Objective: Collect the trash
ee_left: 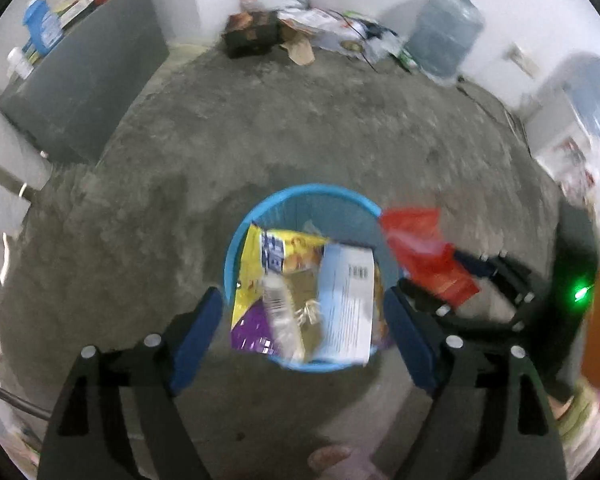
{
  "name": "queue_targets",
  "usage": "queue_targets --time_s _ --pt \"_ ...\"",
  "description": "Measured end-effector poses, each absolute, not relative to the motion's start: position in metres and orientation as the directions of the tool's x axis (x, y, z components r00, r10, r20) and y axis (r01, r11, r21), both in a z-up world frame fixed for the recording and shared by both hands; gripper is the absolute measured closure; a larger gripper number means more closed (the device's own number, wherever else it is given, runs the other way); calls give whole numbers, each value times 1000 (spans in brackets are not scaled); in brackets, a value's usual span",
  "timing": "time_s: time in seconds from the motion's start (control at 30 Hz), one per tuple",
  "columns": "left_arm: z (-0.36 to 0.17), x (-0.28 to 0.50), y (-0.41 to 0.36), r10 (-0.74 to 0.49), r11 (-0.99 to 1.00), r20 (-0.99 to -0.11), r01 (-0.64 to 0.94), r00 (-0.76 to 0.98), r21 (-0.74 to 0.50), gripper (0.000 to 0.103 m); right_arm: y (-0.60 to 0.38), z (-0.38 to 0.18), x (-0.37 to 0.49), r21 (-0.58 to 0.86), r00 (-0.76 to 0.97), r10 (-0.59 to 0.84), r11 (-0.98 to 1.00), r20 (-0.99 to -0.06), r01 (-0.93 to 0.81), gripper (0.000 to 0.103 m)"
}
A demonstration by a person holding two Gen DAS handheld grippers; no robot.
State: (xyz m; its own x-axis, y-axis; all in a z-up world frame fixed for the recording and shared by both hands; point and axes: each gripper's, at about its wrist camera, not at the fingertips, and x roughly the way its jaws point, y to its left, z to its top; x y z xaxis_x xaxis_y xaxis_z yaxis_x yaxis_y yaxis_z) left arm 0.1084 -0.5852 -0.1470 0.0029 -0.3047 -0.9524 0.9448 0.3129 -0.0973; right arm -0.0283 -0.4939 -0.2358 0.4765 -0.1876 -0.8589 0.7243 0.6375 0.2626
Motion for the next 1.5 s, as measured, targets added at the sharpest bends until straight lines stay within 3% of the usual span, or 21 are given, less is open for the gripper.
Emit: queue_targets --time_s 0.27,0.6,0.77,0.9,1.03,1.17,1.37,1.5 --pt "-124 109 -573 -372 313 -928 939 -17 -142 22 -498 -230 -43 328 541 -187 621 -820 712 35" --pt "4 101 -459 -604 198 -797 966 -14 -167 22 -476 -140 -81 359 632 -282 629 -722 690 35" --pt "64 95 -355 -722 248 -688 956 76 -155 8 -418 -64 -80 273 695 -348 738 -630 617 16" --pt "91 88 -268 -752 376 -624 916 214 -139 5 -354 -8 -75 160 717 -413 796 -561 584 8" --pt "100 79 -189 -700 558 -592 824 399 -105 5 -291 27 -71 76 752 -439 839 -491 539 8" --pt "90 69 -123 -535 766 -606 640 588 -55 5 -231 43 -64 69 790 -397 874 -467 480 8" --pt "64 54 -57 -218 952 -596 302 772 43 5 -158 30 -45 -66 721 -420 883 -551 464 8" --pt "47 43 -30 -148 981 -635 195 758 4 5 -143 8 -38 -113 632 -426 874 -647 473 8"
